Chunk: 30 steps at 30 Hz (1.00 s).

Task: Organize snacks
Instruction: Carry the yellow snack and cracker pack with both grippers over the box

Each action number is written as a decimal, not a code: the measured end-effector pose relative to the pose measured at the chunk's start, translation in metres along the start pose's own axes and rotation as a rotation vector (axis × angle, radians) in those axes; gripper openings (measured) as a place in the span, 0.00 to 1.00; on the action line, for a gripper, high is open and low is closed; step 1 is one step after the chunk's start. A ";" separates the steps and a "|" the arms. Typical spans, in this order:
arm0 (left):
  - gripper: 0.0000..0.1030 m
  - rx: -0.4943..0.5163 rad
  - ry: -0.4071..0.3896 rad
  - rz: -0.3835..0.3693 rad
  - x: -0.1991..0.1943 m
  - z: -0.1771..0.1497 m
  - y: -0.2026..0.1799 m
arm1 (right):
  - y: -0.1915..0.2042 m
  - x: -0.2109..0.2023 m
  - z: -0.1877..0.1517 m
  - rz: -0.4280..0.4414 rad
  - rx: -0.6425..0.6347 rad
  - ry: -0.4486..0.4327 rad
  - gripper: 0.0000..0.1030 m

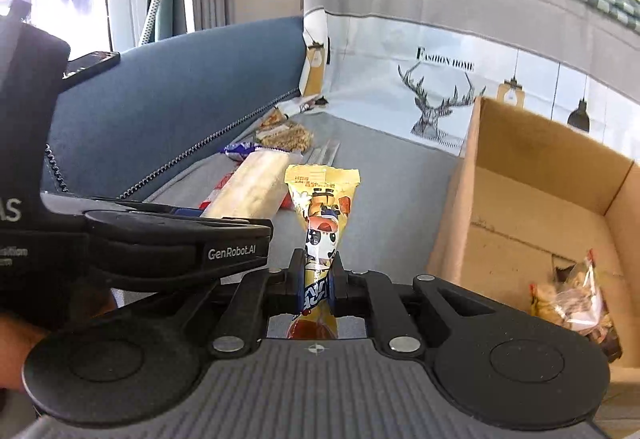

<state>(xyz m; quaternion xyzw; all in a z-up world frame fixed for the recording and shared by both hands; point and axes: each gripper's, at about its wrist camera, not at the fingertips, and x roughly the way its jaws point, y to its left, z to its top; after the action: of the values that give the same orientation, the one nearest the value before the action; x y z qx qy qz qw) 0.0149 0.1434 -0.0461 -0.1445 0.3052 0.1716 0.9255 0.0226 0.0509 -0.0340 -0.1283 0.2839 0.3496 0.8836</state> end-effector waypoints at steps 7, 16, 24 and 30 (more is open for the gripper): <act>0.39 0.004 -0.015 -0.005 -0.003 0.003 -0.008 | -0.004 -0.013 0.000 -0.006 -0.040 -0.032 0.11; 0.39 -0.015 -0.052 -0.013 -0.011 0.015 -0.017 | -0.007 -0.037 0.004 -0.002 -0.096 -0.092 0.11; 0.39 -0.037 -0.079 -0.055 -0.016 0.027 -0.034 | -0.028 -0.049 0.004 -0.027 -0.112 -0.098 0.11; 0.39 -0.033 -0.094 -0.084 -0.015 0.033 -0.053 | -0.057 -0.065 0.007 -0.029 -0.037 -0.151 0.10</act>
<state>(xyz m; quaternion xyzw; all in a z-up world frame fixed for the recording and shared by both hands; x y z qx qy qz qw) 0.0421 0.1047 -0.0029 -0.1640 0.2523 0.1442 0.9427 0.0261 -0.0227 0.0123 -0.1219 0.2082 0.3507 0.9049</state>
